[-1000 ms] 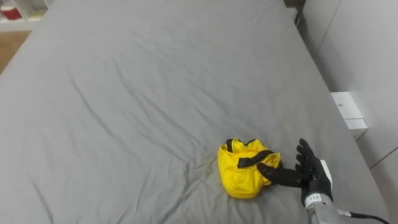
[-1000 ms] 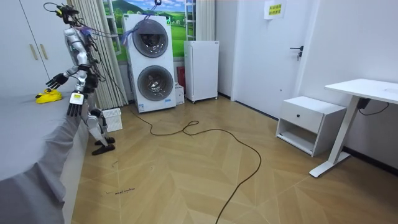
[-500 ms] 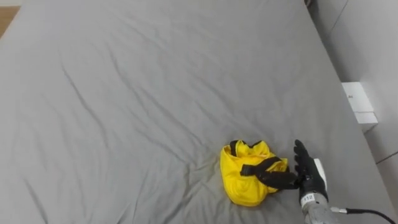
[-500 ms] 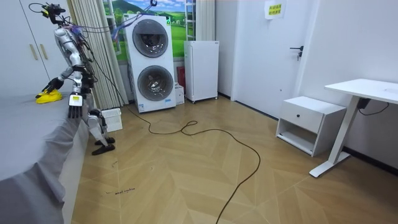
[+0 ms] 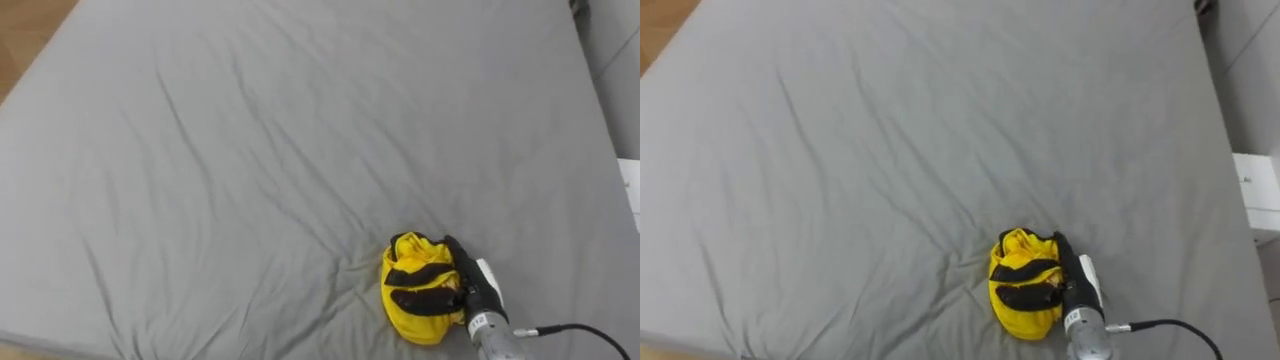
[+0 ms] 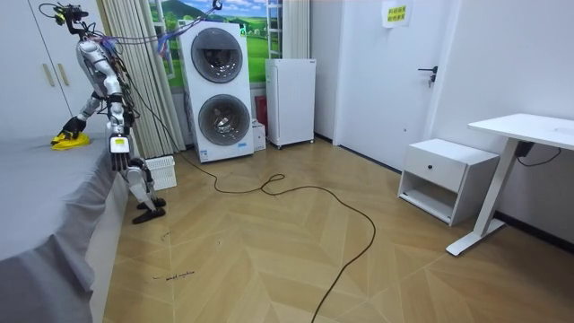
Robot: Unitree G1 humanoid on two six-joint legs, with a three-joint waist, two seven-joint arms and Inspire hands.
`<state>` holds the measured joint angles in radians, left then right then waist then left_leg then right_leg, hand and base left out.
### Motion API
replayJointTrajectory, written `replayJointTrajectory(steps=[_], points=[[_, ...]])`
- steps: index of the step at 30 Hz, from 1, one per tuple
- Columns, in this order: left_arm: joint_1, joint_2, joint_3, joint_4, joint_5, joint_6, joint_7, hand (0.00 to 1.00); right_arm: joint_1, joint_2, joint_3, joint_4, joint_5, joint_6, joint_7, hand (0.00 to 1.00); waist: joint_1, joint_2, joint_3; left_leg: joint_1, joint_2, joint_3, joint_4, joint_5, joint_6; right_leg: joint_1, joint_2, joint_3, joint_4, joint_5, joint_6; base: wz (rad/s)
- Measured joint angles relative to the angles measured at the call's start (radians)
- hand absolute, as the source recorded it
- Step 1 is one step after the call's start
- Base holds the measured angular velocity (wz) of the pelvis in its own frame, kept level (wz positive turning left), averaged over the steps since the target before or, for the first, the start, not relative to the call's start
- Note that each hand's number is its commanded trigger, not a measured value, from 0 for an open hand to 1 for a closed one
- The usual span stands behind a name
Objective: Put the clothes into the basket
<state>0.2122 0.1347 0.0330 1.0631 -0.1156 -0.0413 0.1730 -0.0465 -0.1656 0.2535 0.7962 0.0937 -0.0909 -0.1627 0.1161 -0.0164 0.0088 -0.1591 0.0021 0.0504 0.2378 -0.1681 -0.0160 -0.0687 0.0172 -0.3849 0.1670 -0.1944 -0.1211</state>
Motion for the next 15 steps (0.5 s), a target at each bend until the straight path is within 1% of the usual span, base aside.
replayJointTrajectory(steps=[1,5,7,9,11,15], points=[[0.000,0.000,0.000,0.000,0.000,0.001,0.002,0.00,-0.005,0.000,0.001,0.015,-0.003,-0.005,0.001,1.00,0.000,0.000,-0.0002,-0.001,0.000,0.000,0.000,0.000,0.000,0.000,0.000,-0.001,0.000,0.000,0.000,0.05],[-0.004,0.000,0.000,0.000,0.000,0.007,0.016,0.00,-0.028,-0.004,-0.002,0.085,-0.015,-0.021,-0.001,1.00,-0.002,0.003,0.0004,-0.006,0.000,0.001,0.001,0.000,0.000,0.000,0.000,-0.004,0.000,-0.002,0.002,0.03],[-0.008,0.000,-0.002,-0.002,0.000,0.011,0.017,0.00,-0.050,-0.013,-0.003,0.123,-0.016,-0.022,-0.002,1.00,-0.005,0.003,0.0001,-0.010,-0.001,0.001,0.002,0.002,0.003,0.001,-0.002,-0.015,-0.001,-0.005,0.003,0.15],[-0.020,0.000,-0.015,0.000,0.000,0.014,0.019,0.00,-0.071,-0.036,-0.011,0.169,-0.016,-0.022,-0.002,1.00,-0.007,0.004,-0.0006,-0.017,-0.004,0.001,0.004,0.005,0.007,0.001,-0.007,-0.035,-0.001,-0.008,0.006,0.28],[-0.020,0.001,-0.023,0.000,0.002,0.016,0.019,0.00,-0.082,-0.040,-0.021,0.195,-0.018,-0.020,-0.003,1.00,0.000,0.006,-0.0017,-0.020,-0.007,0.000,0.003,0.006,0.008,0.000,-0.009,-0.041,-0.001,-0.008,0.008,0.14],[-0.010,0.003,-0.022,-0.002,0.029,0.040,0.019,0.00,-0.091,-0.040,-0.041,0.230,-0.027,-0.007,-0.005,1.00,0.001,0.006,-0.0033,-0.020,-0.014,0.000,0.001,0.007,0.010,0.004,-0.017,-0.057,-0.004,-0.012,0.015,0.12]])
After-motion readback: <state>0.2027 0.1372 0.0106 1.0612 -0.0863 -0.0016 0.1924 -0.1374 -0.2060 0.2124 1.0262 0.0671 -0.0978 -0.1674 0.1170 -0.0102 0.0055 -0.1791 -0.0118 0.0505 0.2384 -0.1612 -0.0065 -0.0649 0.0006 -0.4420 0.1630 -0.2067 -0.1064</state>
